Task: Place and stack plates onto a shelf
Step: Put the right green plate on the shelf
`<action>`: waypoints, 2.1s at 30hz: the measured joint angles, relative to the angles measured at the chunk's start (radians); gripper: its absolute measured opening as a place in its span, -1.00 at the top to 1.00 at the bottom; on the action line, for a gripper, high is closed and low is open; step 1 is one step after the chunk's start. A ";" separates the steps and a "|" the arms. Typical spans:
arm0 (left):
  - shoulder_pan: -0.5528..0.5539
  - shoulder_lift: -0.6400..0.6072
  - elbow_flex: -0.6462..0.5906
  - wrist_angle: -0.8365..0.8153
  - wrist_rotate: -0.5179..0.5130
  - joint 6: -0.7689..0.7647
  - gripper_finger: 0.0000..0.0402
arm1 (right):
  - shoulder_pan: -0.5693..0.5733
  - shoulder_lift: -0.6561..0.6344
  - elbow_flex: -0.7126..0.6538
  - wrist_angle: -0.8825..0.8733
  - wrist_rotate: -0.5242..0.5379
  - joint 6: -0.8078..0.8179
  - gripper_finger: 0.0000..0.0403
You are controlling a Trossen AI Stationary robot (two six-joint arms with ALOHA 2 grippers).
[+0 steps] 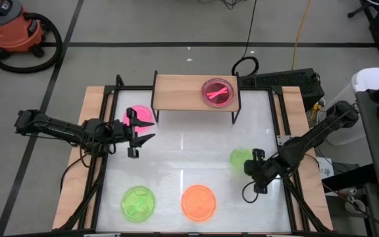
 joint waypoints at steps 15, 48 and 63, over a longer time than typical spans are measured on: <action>0.000 0.000 0.000 0.001 0.000 0.000 0.05 | -0.050 -0.339 0.002 0.452 0.081 -0.423 1.00; 0.050 0.074 0.000 0.036 -0.001 0.036 0.05 | -0.994 0.254 0.293 1.184 -0.642 -0.949 1.00; 0.050 0.073 0.000 0.050 0.000 0.038 0.05 | -1.088 0.659 0.491 1.172 -0.680 -0.982 1.00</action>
